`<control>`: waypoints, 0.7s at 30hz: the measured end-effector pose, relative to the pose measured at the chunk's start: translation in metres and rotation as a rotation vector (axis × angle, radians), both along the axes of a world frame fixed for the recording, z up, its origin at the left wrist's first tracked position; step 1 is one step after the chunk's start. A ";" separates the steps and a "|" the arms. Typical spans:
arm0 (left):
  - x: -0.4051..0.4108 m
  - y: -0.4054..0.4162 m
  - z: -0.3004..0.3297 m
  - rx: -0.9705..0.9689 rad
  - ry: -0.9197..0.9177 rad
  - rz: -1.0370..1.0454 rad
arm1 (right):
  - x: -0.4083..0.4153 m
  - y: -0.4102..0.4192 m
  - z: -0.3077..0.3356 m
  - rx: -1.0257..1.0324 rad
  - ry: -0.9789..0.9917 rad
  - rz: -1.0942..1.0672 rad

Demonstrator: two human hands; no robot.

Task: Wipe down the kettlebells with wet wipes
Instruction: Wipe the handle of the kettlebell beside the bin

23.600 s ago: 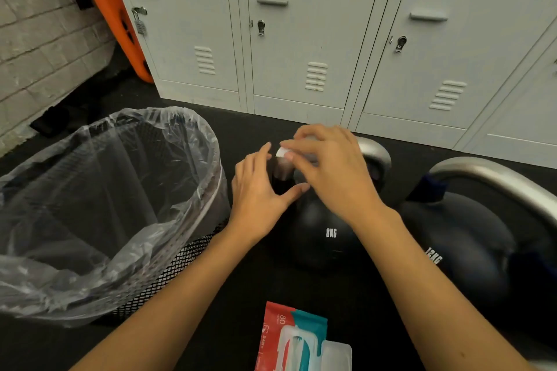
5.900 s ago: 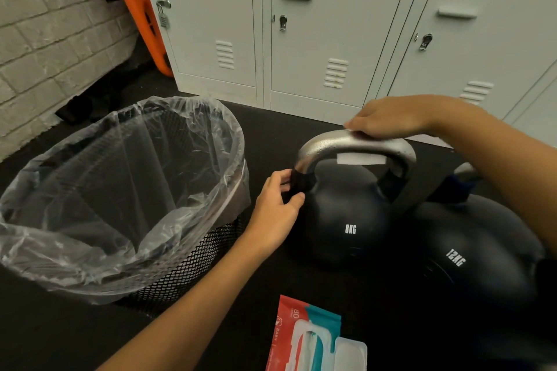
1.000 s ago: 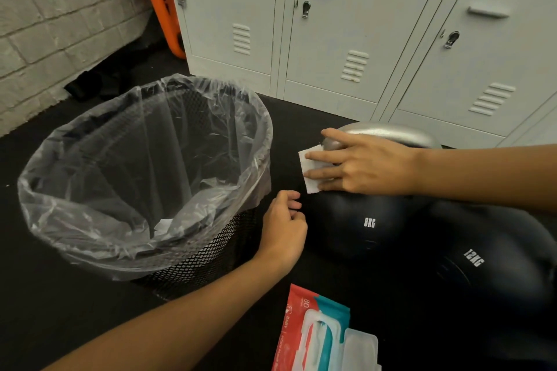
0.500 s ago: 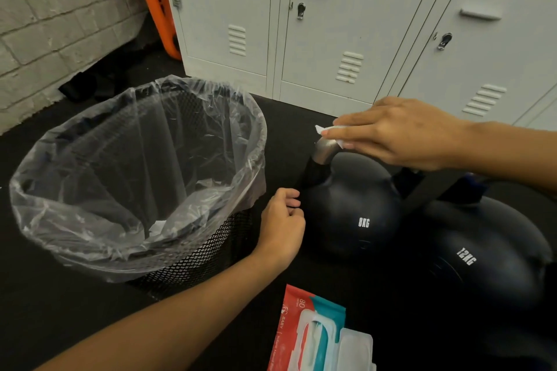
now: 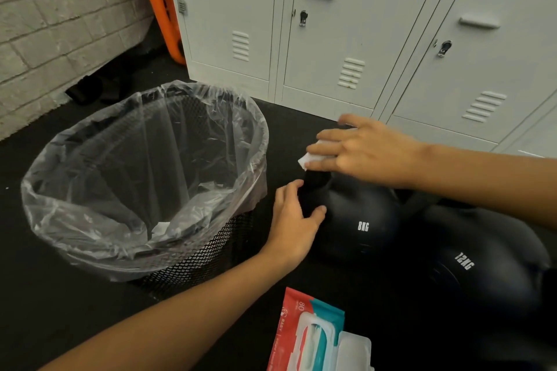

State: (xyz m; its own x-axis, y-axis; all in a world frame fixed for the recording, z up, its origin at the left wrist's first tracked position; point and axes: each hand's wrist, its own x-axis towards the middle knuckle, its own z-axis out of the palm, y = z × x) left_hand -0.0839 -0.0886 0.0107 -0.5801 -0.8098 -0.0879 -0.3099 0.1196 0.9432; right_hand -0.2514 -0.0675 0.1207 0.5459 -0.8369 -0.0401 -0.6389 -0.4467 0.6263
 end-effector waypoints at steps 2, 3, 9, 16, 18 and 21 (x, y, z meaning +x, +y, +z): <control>-0.003 0.001 0.002 -0.035 -0.008 -0.033 | -0.007 0.009 0.013 -0.002 -0.190 -0.099; -0.005 0.001 0.004 -0.047 -0.015 -0.045 | -0.009 0.014 0.017 0.000 -0.291 -0.129; -0.010 0.003 0.007 -0.038 -0.054 -0.131 | -0.026 0.045 0.023 0.081 -0.963 -0.499; -0.010 -0.001 0.006 0.010 -0.020 -0.117 | -0.020 0.044 0.014 -0.017 -0.925 -0.557; -0.009 0.000 0.006 0.011 -0.014 -0.116 | -0.009 0.035 0.005 -0.027 -0.820 -0.444; -0.010 0.000 0.006 -0.003 -0.012 -0.107 | -0.002 0.021 -0.012 -0.074 -0.541 -0.305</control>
State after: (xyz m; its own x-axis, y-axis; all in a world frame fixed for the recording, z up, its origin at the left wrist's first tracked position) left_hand -0.0935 -0.0885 0.0167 -0.6620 -0.7437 -0.0929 -0.3062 0.1553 0.9392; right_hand -0.2537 -0.0466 0.1090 0.2084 -0.9484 0.2391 -0.9661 -0.1616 0.2011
